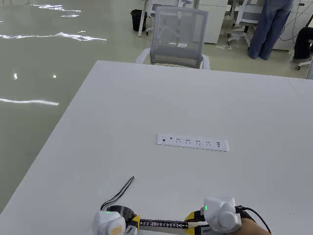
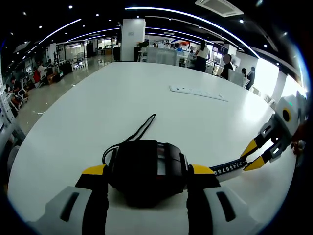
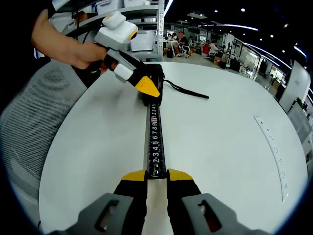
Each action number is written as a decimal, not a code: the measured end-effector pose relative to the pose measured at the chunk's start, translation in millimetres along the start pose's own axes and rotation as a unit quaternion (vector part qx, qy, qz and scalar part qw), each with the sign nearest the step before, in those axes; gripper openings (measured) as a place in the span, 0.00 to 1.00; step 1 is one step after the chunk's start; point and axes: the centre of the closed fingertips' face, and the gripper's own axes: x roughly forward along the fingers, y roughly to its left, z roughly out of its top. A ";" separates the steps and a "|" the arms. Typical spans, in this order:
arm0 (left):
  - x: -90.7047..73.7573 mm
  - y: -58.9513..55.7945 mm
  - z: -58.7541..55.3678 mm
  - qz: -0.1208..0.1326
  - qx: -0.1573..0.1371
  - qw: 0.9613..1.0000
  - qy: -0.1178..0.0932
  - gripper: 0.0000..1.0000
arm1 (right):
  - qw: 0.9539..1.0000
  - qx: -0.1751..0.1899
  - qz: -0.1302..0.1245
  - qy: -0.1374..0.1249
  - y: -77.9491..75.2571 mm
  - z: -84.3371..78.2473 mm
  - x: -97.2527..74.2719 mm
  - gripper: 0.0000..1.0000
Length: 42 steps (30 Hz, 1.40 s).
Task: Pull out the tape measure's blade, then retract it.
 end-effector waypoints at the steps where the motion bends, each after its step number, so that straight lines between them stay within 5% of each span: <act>1: 0.4 0.4 -0.2 -0.002 -0.001 1.000 -0.002 0.62 | 1.000 -0.001 0.000 0.000 -0.1 0.3 0.5 0.13; 42: 1.2 3.9 0.7 -0.018 -0.018 1.000 -0.001 0.62 | 1.000 -0.012 0.005 -0.007 1.8 13.4 7.2 0.13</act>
